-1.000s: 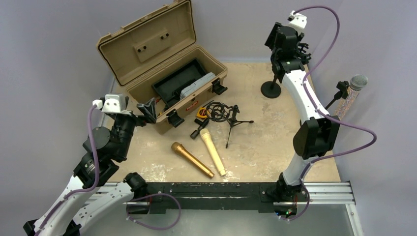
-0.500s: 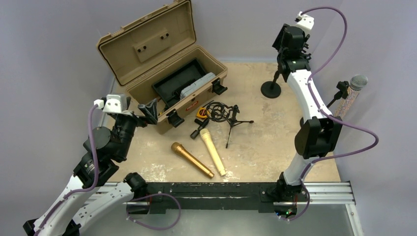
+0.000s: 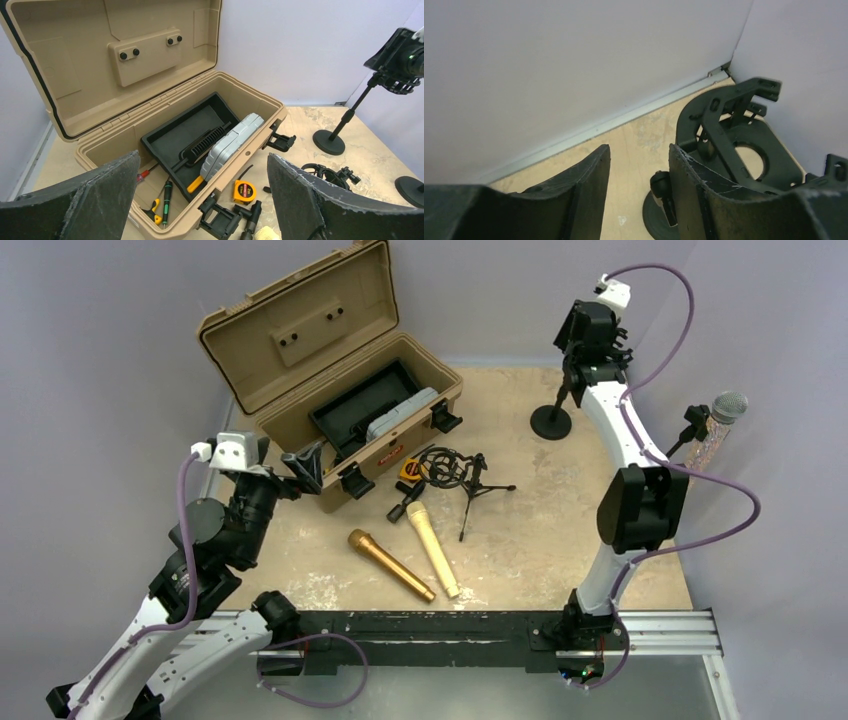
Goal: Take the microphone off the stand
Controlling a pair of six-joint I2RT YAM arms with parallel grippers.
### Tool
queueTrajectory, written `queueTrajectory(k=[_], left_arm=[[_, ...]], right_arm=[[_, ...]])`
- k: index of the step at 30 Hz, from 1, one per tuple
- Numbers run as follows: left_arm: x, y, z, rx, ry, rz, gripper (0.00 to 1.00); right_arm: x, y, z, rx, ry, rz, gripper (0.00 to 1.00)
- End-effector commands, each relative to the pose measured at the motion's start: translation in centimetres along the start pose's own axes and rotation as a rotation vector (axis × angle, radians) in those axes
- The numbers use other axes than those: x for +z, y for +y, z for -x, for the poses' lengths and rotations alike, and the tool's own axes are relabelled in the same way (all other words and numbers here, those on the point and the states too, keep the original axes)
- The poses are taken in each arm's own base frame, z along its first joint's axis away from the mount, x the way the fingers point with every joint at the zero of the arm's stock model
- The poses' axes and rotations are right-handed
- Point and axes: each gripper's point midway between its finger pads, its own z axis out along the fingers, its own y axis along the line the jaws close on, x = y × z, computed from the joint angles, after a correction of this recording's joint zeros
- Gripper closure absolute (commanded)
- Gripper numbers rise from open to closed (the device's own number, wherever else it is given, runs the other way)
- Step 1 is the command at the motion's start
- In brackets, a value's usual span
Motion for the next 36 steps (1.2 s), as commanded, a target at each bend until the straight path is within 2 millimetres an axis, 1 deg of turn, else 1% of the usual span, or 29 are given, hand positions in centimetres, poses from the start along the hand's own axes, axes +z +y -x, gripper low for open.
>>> queueTrajectory(k=[1,4,5,6,9,12,13,17,20,22,26,31,32,33,36], left_arm=[[-0.4,-0.3,1.9,-0.036,-0.044,-0.018,0.05],[-0.3,-0.3,1.9,-0.034,-0.042,-0.020,0.05],[-0.3,-0.3,1.8,-0.032,-0.040,-0.018,0.05],[-0.3,-0.4,1.8,-0.033,-0.040,-0.019,0.05],[-0.2,-0.4,1.7,-0.030,-0.037,-0.019,0.05],[0.0,-0.5,1.5,-0.027,-0.031,-0.019,0.05],[0.0,-0.5,1.5,-0.026,-0.031,-0.020,0.05],[0.1,-0.8,1.3,-0.028,-0.024,-0.029,0.05],[0.1,-0.9,1.2,-0.026,-0.021,-0.032,0.05],[0.1,-1.0,1.2,-0.025,-0.019,-0.033,0.05],[0.1,-1.0,1.3,-0.027,-0.021,-0.036,0.05],[0.1,-1.2,1.2,-0.030,-0.016,-0.045,0.05],[0.1,-1.2,1.1,-0.030,-0.016,-0.046,0.05],[0.1,-1.2,1.2,-0.031,-0.017,-0.046,0.05],[0.0,-1.1,1.3,-0.028,-0.020,-0.041,0.05]], right_arm=[[0.6,0.5,-1.7,-0.004,0.011,0.034,0.55],[0.5,-0.4,-3.4,-0.008,0.031,0.006,0.55],[0.4,-0.7,-4.3,-0.012,0.046,0.000,0.56],[0.4,-0.7,-4.8,-0.005,0.044,0.005,0.56],[0.4,-1.0,-7.9,-0.009,0.089,0.017,0.57],[0.4,-1.9,-11.6,-0.035,0.150,0.006,0.58],[0.3,-2.2,-12.6,-0.042,0.164,-0.001,0.59],[0.3,-2.7,-15.1,-0.058,0.197,0.000,0.59],[0.6,-2.8,-16.2,-0.066,0.221,-0.004,0.60],[0.7,-2.8,-16.4,-0.067,0.225,-0.003,0.60],[0.8,-2.5,-16.0,-0.061,0.220,0.008,0.60],[0.9,-1.8,-14.4,-0.054,0.197,0.026,0.60],[0.9,-1.8,-14.7,-0.055,0.201,0.029,0.60],[0.8,-1.8,-15.6,-0.064,0.219,0.037,0.60],[0.8,-2.8,-19.3,-0.092,0.289,0.017,0.60]])
